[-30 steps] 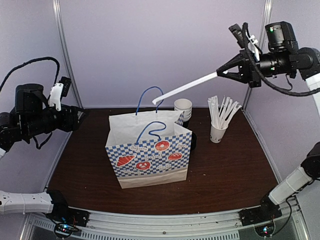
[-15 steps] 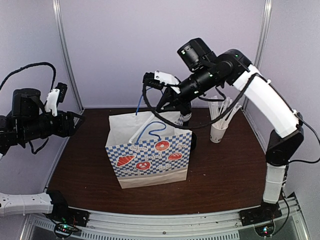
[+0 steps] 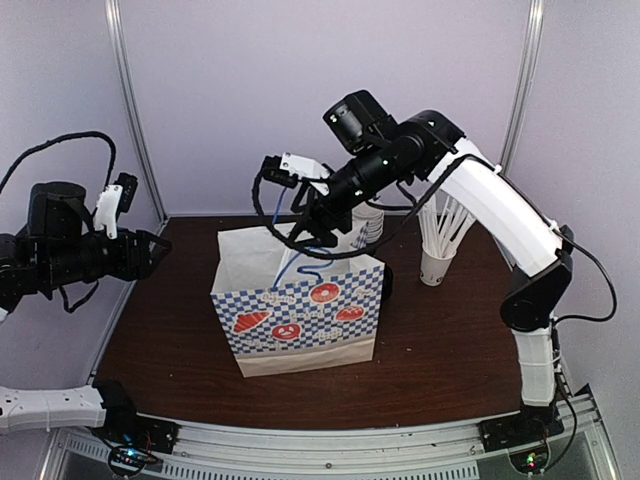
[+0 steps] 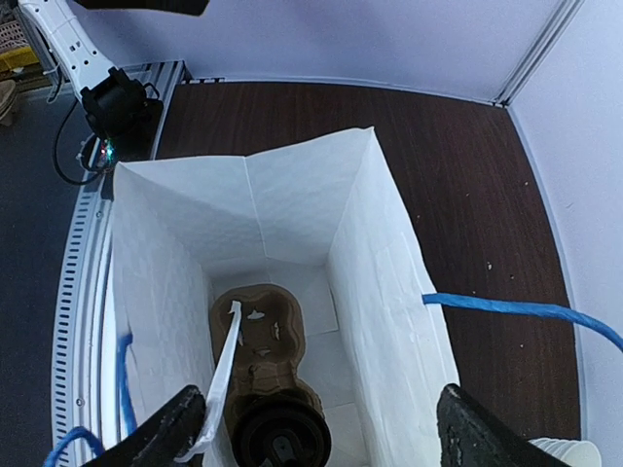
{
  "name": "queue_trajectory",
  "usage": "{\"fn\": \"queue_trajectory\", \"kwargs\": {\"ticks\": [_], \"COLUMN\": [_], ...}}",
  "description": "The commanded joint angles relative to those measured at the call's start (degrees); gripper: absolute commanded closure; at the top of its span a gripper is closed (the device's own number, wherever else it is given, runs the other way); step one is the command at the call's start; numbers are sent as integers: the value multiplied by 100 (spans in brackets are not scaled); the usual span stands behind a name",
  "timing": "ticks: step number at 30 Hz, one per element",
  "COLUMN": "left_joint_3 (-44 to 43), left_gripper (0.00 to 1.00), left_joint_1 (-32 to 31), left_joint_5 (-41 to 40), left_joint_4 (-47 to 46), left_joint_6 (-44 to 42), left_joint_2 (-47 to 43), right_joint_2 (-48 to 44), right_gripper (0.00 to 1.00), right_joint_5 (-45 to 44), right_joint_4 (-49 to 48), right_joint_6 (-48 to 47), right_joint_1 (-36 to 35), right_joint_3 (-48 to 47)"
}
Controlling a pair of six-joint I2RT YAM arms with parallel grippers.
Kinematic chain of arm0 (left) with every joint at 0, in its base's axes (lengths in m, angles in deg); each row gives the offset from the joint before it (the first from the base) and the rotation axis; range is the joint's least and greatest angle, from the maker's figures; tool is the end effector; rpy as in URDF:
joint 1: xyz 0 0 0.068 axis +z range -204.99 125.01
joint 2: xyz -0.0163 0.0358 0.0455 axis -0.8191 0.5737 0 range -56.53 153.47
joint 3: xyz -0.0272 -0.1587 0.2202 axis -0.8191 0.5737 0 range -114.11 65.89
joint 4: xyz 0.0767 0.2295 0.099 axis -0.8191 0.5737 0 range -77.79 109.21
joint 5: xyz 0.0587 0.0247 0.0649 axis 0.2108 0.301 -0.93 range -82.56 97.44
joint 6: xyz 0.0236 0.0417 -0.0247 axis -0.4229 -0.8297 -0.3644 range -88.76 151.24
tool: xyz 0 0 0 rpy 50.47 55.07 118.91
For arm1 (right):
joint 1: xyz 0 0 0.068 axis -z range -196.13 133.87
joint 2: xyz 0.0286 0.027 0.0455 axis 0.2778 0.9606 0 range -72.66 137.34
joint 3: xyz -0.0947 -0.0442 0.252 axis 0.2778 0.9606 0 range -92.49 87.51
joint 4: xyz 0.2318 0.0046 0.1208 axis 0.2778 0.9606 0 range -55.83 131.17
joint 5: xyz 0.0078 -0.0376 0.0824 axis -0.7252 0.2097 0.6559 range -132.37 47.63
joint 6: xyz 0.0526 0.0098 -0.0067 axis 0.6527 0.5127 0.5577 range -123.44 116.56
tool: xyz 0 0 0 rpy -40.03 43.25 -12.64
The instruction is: Pack the takeout coffee
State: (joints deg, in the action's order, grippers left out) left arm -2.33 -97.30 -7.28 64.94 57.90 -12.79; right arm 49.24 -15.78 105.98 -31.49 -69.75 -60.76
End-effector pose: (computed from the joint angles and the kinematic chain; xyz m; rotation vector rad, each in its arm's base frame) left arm 0.0970 -0.0760 0.4008 0.1237 2.0777 -0.4813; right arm 0.2402 0.3529 0.4248 -1.7273 1.6469 0.7628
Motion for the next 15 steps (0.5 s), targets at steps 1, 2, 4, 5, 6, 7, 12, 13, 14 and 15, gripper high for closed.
{"fn": "queue_trajectory", "kwargs": {"ticks": [1,2,4,5,6,7,12,13,14,15], "left_joint_3": [21,-3,-46,-95,-143,-169,-15,27,36,26], "left_gripper": [38,38,38,39,39,39,42,42,41,41], "left_joint_1": [25,22,22,21,22,21,20,18,11,-11], "left_joint_5": [30,35,94,169,293,456,2044,2494,2861,3166], "left_joint_4": [-119,-126,-201,-230,-296,-407,-1263,-1487,-1674,-1837], "left_joint_6": [-137,-171,-228,-263,-289,-327,-802,-905,-930,-940], "left_joint_2": [231,295,466,526,576,596,533,556,616,703], "right_joint_2": [-701,-742,-758,-695,-586,-540,-450,-441,-433,-428], "right_gripper": [18,18,18,17,17,18,18,18,19,19], "right_joint_5": [-177,-38,261,522,782,814,1284,1165,1042,971], "right_joint_4": [-339,-404,-619,-509,-383,-389,-706,-724,-725,-735], "right_joint_6": [183,328,517,526,559,642,1248,1226,1178,1179], "right_joint_1": [39,86,140,138,179,218,456,448,438,433], "right_joint_3": [87,158,391,347,196,135,202,218,240,241]}}
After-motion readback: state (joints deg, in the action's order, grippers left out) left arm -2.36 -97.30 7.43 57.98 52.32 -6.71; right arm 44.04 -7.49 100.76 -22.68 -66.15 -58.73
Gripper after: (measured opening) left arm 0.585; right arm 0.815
